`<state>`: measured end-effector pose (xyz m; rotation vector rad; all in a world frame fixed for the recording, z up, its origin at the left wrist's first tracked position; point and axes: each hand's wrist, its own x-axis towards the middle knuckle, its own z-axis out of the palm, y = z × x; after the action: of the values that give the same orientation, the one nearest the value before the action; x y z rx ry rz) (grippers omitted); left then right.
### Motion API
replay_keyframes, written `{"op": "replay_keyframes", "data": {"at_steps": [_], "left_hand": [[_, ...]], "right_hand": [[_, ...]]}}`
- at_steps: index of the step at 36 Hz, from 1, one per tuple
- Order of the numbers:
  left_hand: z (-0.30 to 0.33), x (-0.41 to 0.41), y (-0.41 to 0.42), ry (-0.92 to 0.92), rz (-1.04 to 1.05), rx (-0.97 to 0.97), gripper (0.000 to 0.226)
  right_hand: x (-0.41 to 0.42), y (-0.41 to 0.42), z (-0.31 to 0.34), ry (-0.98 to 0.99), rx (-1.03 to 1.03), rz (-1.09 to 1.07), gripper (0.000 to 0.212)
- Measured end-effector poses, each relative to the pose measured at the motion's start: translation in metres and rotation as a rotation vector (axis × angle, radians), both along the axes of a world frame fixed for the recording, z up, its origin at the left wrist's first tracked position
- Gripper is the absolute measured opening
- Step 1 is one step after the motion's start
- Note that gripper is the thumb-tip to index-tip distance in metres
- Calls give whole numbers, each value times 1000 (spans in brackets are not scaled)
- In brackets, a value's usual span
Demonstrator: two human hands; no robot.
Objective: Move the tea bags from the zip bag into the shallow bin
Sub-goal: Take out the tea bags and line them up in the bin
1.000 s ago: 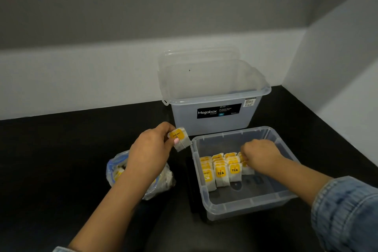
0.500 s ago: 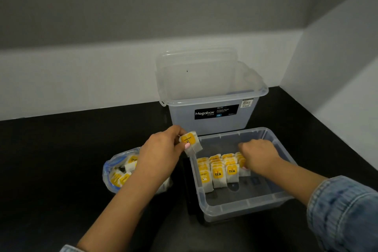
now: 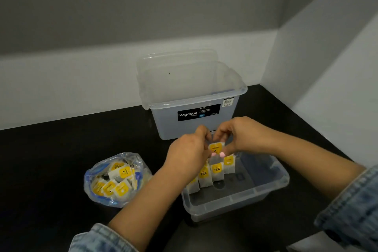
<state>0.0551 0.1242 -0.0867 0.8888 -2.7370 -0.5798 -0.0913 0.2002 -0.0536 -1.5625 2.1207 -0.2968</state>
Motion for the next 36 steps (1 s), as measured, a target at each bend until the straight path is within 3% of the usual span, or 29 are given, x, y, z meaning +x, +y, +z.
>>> {"op": "replay_keyframes", "data": {"at_steps": [3, 7, 16, 30, 36], "left_hand": [[-5, -10, 5, -30, -22, 23, 37], [-9, -9, 5, -40, -60, 21, 57], [-16, 10, -6, 17, -11, -25, 53], [-16, 28, -14, 11, 42, -8, 50], [-16, 28, -16, 6, 42, 6, 50]], "right_hand": [[0, 5, -8, 140, 12, -3, 17], [-8, 12, -25, 194, 66, -31, 12], [-16, 10, -65, 439, 252, -16, 16], [-9, -2, -88, 486, 248, -99, 12], [-10, -2, -89, 438, 276, -190, 38]]}}
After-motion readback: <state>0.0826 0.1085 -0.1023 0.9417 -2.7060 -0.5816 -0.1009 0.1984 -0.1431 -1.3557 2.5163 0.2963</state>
